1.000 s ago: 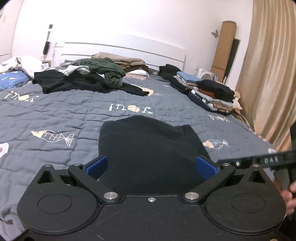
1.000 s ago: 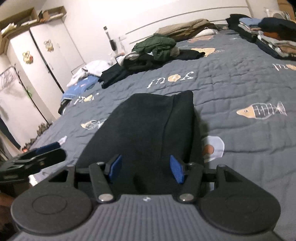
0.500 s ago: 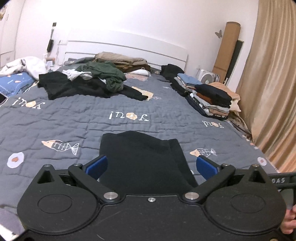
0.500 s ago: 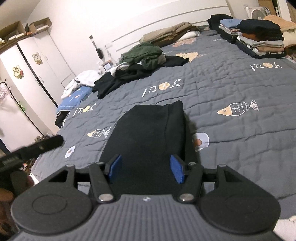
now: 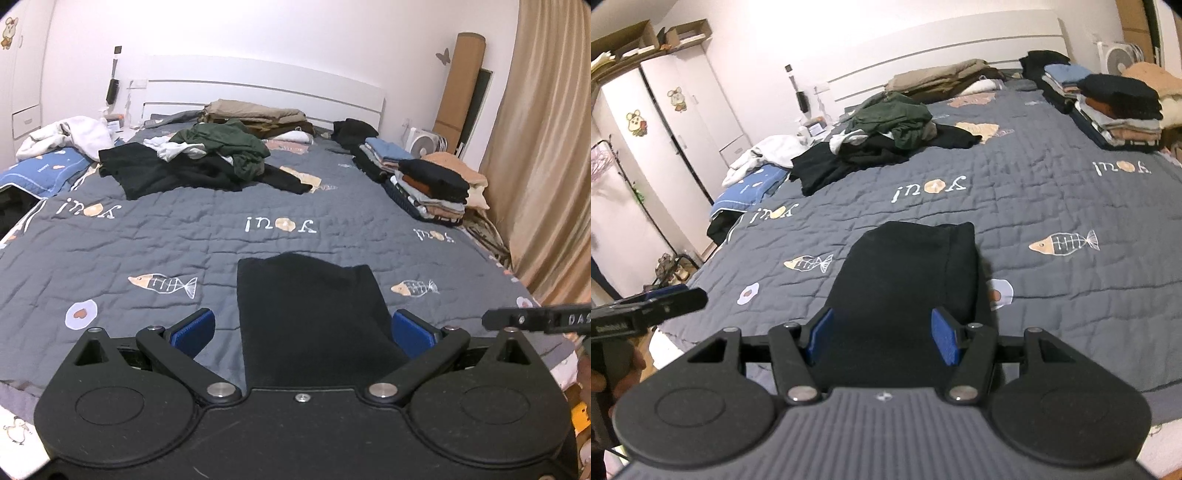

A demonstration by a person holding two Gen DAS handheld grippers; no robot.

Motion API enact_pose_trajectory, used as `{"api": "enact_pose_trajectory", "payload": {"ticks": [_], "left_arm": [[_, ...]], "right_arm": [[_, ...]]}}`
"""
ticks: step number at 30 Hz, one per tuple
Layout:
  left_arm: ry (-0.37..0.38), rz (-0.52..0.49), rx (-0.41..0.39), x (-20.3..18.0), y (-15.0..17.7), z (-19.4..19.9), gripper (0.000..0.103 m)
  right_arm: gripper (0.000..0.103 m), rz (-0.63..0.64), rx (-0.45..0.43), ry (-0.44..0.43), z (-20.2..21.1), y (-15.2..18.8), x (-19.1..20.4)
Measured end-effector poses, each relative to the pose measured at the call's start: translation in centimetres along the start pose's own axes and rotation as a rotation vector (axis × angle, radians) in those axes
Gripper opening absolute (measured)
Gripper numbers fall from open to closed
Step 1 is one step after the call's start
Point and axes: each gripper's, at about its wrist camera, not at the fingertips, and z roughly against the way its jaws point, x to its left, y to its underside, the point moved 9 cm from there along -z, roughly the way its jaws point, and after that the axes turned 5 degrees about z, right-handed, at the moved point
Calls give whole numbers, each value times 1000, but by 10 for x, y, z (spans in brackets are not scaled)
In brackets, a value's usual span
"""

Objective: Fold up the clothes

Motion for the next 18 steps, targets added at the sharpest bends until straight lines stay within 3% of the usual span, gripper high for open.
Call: {"api": "enact_pose_trajectory", "payload": {"ticks": [10, 18], "left_arm": [[-22, 7, 96, -3, 19, -10, 103], [-20, -53, 104, -18, 27, -15, 103]], "right_arm": [[58, -18, 44, -34, 9, 18, -1], [58, -27, 50, -8, 21, 28, -3]]}}
